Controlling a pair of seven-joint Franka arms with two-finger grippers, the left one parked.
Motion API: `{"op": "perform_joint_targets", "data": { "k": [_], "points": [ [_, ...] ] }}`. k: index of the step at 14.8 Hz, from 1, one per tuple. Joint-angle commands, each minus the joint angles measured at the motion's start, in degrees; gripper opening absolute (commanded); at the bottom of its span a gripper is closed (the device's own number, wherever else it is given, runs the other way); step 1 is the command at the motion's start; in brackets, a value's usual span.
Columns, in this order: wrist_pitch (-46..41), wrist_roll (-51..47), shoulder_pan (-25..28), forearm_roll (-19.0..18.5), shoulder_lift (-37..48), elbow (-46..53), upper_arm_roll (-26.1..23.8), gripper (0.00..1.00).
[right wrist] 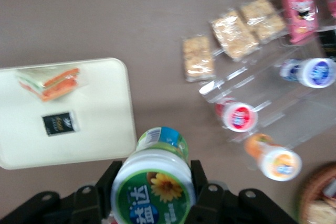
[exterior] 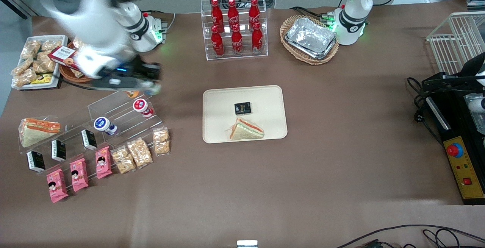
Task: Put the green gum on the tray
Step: 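Lift the green gum tub and carry it toward the cream tray, then lower the green gum tub onto the tray and open the right gripper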
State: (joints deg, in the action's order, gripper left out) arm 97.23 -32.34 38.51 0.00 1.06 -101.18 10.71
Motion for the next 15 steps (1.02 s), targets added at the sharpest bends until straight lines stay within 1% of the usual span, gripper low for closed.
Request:
{"op": "perform_joint_targets", "data": {
  "k": [1,4,5,8,10,13,15],
  "points": [
    [9.78,-6.68,6.04,1.32,-10.00,0.47,0.98,0.00],
    [23.66,-6.86,8.51,4.74,-13.62,-6.81,0.98,0.00],
    [27.97,-6.95,9.47,5.36,-14.15,-9.88,0.98,0.00],
    [37.91,-7.13,12.73,5.54,-15.99,-16.84,0.98,0.00],
    [42.14,-7.74,14.13,5.54,-17.57,-19.40,0.98,0.00],
    [45.57,-12.12,18.08,5.54,-20.91,-20.10,0.98,0.00],
    [49.52,-12.66,18.80,5.54,-21.97,-22.12,0.98,0.00]
  ]
}}
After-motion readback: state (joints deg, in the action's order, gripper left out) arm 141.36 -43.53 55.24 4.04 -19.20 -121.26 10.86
